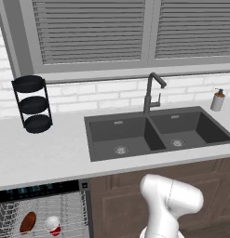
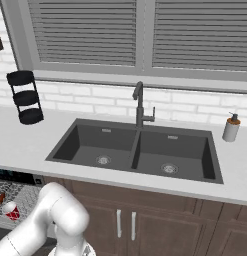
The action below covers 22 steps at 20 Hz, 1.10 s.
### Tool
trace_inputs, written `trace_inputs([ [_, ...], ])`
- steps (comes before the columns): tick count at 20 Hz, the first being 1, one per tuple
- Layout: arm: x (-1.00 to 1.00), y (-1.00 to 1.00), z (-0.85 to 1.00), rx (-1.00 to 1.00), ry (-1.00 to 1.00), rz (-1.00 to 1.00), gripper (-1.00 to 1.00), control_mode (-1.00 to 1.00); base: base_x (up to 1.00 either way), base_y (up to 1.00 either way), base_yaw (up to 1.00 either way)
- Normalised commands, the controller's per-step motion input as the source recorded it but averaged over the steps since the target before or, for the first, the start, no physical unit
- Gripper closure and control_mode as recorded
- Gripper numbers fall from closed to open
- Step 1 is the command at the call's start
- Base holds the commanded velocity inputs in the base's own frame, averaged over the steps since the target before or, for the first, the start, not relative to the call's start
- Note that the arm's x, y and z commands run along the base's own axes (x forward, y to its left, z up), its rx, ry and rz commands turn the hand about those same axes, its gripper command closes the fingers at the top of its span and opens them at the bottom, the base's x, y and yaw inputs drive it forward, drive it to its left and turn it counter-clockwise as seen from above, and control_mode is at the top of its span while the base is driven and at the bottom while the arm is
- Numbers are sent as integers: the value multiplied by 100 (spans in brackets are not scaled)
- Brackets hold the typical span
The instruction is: Pick up the cup and bowl from the counter, place them in the dishwasher, and close the dishwasher door.
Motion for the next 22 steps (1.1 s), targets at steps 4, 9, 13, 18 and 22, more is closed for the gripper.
trace_inputs([
  [4, 100, -36, -31, 0, -42, 0, -100, -100, 0, 0, 0],
  [9, 100, -45, -1, 0, -30, 0, -100, -100, 0, 0, 0],
  [13, 100, -62, 0, 0, -23, 0, -100, -100, 0, 0, 0],
  [18, 100, -78, 0, 0, -19, 0, -100, -100, 0, 0, 0],
  [22, 100, -75, 0, 0, -16, 0, -100, -100, 0, 0, 0],
])
